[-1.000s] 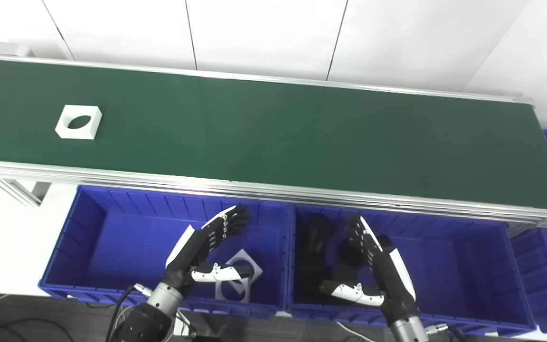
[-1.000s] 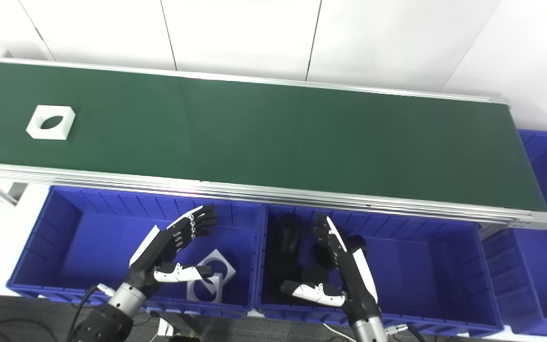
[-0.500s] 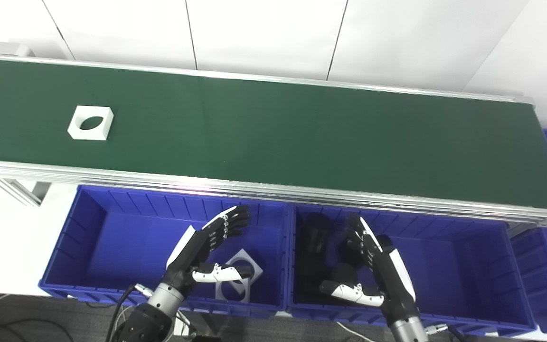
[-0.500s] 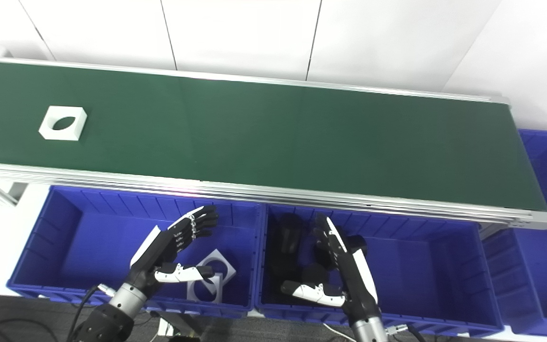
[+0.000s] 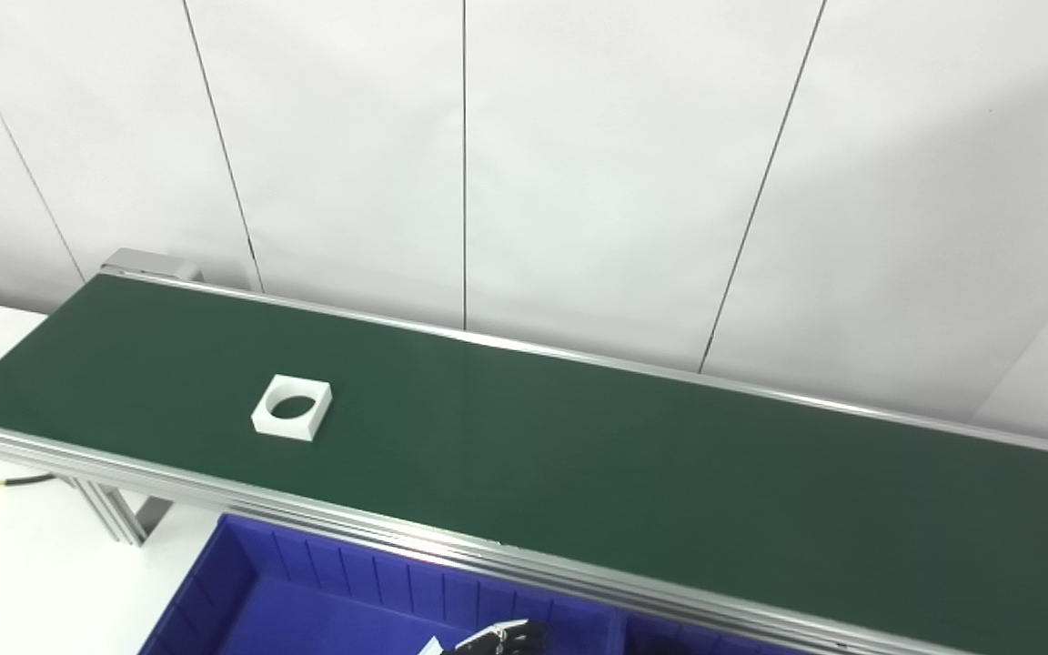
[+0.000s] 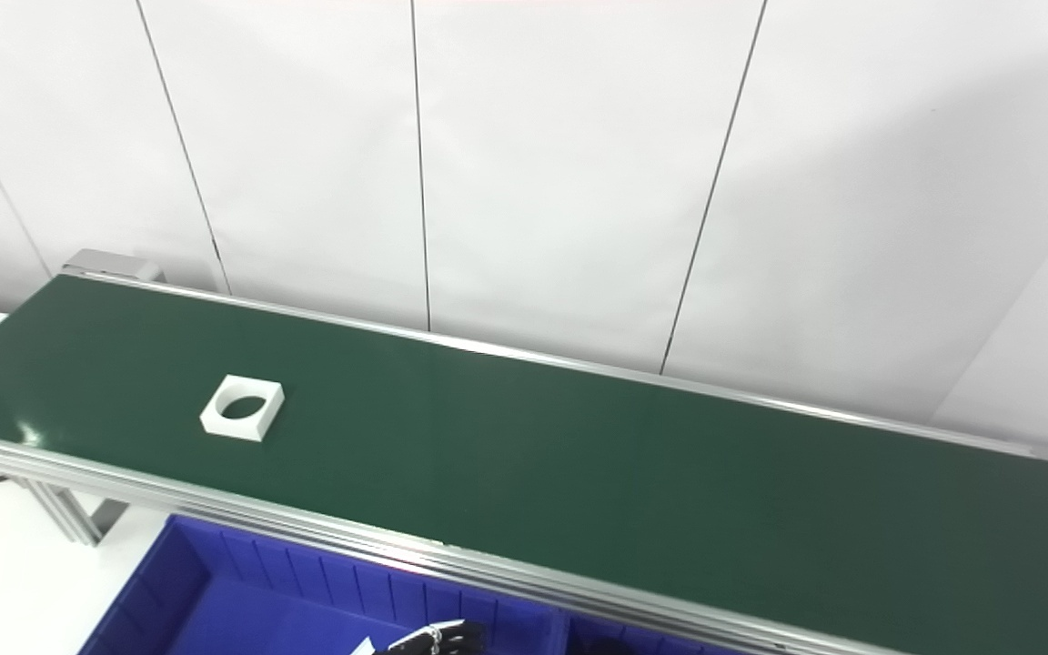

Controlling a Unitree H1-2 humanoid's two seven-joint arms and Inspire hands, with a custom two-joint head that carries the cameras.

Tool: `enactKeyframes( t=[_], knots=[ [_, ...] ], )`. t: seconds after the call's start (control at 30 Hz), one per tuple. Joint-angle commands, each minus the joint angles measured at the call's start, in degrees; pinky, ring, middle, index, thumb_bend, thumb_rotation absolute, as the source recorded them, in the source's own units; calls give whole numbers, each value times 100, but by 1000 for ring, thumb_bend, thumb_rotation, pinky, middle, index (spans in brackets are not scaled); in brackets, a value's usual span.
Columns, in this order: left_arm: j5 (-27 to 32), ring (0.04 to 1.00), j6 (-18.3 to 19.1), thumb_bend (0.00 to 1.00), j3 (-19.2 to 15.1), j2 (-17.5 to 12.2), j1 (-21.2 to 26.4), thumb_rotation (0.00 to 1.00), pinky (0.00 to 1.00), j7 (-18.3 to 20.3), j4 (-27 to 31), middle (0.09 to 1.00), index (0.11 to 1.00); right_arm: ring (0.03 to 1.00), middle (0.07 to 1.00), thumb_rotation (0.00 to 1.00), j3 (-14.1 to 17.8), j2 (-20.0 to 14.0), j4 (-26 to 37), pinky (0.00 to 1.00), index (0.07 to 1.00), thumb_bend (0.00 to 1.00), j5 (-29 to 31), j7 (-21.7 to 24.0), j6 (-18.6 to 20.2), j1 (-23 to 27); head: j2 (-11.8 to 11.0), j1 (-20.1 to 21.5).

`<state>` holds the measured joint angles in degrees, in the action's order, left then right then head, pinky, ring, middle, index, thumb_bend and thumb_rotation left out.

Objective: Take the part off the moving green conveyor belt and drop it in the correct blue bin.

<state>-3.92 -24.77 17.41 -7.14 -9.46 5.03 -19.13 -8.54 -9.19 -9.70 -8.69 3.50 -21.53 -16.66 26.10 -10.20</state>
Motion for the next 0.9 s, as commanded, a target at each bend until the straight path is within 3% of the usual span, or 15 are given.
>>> enactKeyframes(
  t=[0.0,0.13,0.27,0.37,0.5,0.6,0.87],
  knots=[
    [82,790,-216,944,13,9,84,332,737,-158,254,812,812,967,970,336,26,11,115,953,1000,800,24,-5,-179,32,-10,-5],
    [-120,772,-216,968,128,-57,104,328,717,-785,647,783,787,973,976,318,19,21,60,957,1000,787,27,2,-219,73,7,-3],
    [-116,776,-216,990,129,-223,203,348,724,-1081,1317,778,780,974,978,284,16,30,32,961,1000,769,95,39,-262,112,38,15],
    [-174,780,-216,941,29,-410,413,349,738,-1273,1846,793,796,957,967,276,23,56,-29,951,997,763,89,20,-349,157,47,32],
    [-520,795,-216,843,-173,-599,875,307,772,-1842,2256,804,811,934,953,290,26,85,-130,924,987,769,76,-27,-485,230,131,126],
    [-548,816,-216,781,-342,-657,1054,309,784,-1883,2312,825,835,938,955,296,-17,71,-136,928,991,761,139,4,-530,259,194,294],
    [-184,860,-128,779,-1064,-906,1752,280,810,-1229,1966,870,874,922,942,354,-110,59,-39,906,975,817,-20,-128,-535,283,497,743]
  ],
)
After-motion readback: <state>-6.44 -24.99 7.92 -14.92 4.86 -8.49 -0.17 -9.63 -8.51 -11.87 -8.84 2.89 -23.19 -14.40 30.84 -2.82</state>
